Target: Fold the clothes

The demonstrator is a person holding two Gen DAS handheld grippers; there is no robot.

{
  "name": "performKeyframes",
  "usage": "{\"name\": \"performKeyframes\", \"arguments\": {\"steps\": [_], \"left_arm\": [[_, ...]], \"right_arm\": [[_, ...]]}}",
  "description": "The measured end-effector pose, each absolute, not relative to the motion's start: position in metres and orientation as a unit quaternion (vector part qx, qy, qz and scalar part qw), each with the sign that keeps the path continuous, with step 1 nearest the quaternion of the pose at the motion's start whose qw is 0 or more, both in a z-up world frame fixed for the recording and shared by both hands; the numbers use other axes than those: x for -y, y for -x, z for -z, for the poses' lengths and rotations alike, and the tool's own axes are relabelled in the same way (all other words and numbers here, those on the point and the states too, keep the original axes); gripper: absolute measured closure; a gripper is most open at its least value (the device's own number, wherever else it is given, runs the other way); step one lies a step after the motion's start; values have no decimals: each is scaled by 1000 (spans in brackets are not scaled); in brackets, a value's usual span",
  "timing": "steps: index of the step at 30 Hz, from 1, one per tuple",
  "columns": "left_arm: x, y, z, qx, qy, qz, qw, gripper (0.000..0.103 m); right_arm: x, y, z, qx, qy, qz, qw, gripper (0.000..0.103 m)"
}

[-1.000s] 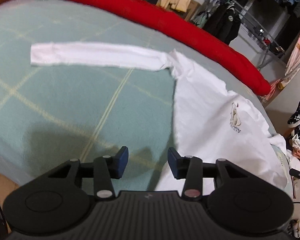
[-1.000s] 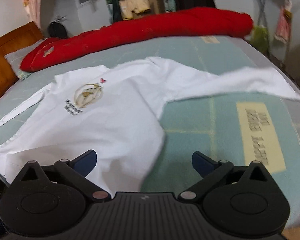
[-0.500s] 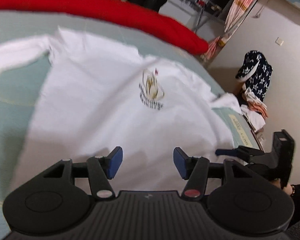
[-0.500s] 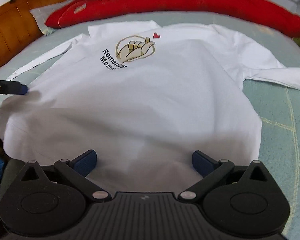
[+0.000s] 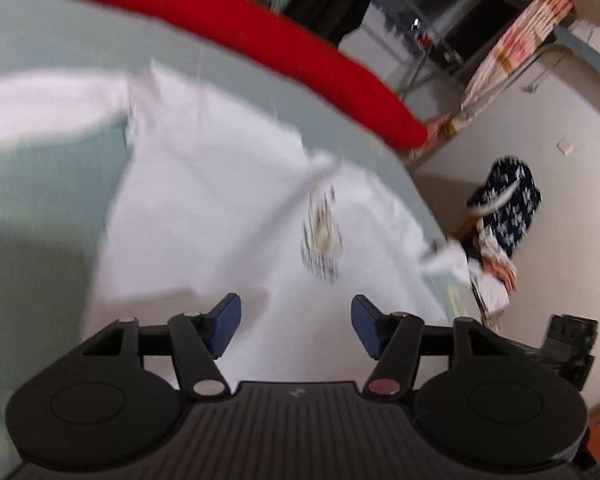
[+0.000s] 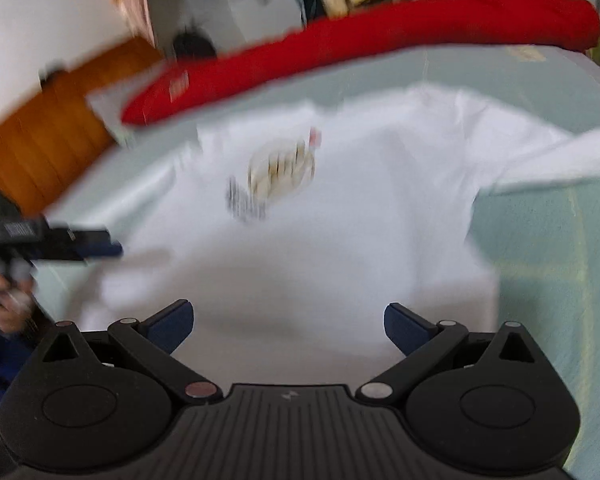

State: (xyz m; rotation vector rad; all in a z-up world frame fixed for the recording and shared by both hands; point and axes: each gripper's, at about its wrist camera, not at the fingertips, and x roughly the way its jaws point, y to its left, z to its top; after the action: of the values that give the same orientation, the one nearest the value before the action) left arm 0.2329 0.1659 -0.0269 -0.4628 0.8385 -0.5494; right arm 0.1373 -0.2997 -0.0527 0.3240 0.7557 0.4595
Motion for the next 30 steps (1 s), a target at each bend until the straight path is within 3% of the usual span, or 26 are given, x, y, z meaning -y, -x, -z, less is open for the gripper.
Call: {"name": "performKeyframes", "arguments": {"steps": [4, 10, 30], "left_arm": [[-184, -283, 32, -399, 238, 233, 854, 39], [-195, -340, 76, -448, 258, 182, 836, 39], [-214, -385, 100, -412, 317, 180, 835, 32]], "right_arm": [[360, -172, 46, -349, -249, -205, 880, 0], [415, -226, 108, -391, -397, -170, 813, 0], [401, -314, 145, -294, -486, -225, 792, 0]]}}
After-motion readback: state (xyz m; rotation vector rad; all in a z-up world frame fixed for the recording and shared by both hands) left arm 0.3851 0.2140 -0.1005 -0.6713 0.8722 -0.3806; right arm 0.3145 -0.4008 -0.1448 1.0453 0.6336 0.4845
